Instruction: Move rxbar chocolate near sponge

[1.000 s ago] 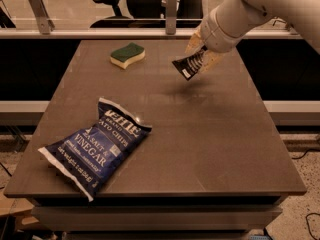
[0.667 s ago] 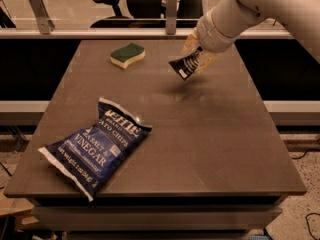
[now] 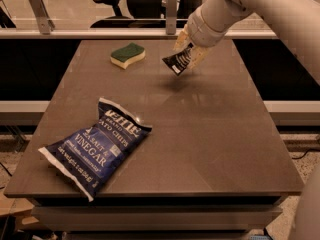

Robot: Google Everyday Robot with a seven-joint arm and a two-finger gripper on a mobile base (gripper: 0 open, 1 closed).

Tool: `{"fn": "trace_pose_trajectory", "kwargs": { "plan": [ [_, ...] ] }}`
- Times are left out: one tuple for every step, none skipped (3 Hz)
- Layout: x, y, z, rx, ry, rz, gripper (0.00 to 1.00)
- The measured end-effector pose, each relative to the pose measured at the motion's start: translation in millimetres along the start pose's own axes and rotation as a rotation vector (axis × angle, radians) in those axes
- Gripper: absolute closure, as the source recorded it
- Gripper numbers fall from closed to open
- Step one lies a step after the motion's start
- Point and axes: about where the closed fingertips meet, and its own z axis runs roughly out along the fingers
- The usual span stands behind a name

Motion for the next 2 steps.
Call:
{"fn": "trace_pose_trajectory", "kwargs": {
  "plan": [
    [2,-10,11,-0.006,-0.02,-0.02,1.0],
    [1,-18,27,-0.018,-0.052,-0.038,1.0]
  ]
}}
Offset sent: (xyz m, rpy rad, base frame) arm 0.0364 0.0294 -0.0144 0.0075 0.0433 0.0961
